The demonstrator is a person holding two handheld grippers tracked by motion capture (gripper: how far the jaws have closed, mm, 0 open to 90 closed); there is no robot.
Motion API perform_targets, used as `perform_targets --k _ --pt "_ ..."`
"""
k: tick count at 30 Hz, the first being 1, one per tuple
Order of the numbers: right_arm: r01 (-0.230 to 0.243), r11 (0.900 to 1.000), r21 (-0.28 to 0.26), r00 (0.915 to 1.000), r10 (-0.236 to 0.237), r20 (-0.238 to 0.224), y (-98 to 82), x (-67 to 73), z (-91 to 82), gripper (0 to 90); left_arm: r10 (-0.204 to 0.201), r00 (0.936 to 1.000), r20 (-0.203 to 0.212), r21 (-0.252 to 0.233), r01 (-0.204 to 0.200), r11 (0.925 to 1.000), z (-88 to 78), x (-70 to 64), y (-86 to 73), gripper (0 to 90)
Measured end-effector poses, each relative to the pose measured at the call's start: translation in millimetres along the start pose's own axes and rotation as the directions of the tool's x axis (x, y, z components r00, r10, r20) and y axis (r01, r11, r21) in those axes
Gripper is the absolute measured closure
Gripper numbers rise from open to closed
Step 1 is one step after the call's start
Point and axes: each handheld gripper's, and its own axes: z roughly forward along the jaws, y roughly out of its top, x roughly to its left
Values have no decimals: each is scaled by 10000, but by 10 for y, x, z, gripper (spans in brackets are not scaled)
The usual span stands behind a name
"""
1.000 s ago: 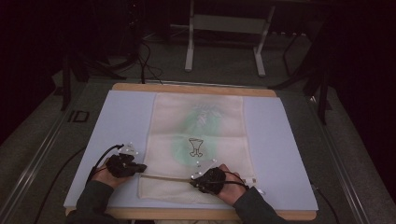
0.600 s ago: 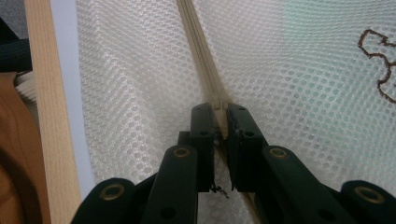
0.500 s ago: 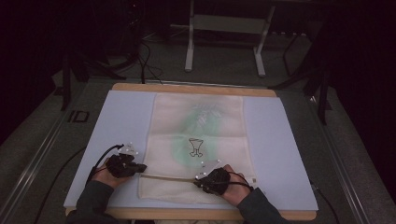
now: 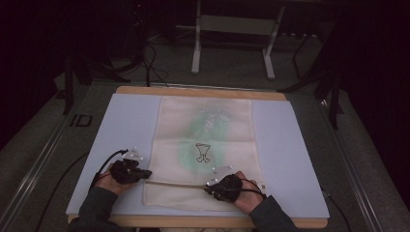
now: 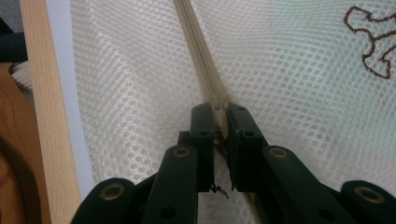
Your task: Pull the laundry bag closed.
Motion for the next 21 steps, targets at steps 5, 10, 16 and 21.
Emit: perform_targets --k 5,10,16,21 --pt "-39 10000 -3 10000 39 36 -41 -6 -26 822 -10 10000 -5 -5 10 10000 0 -1 0 900" --pt "-98 9999 32 9999 98 83 -78 -15 -56 823 -17 10000 -5 -7 17 10000 0 -1 0 900" --pt "-180 9998 5 9998 180 112 -138 -26 -93 822 -19 10000 1 -8 19 10000 0 0 -1 900" --pt "-229 9997 -9 9996 229 183 -191 -46 -128 822 -41 10000 14 -19 41 10000 0 1 -2 900"
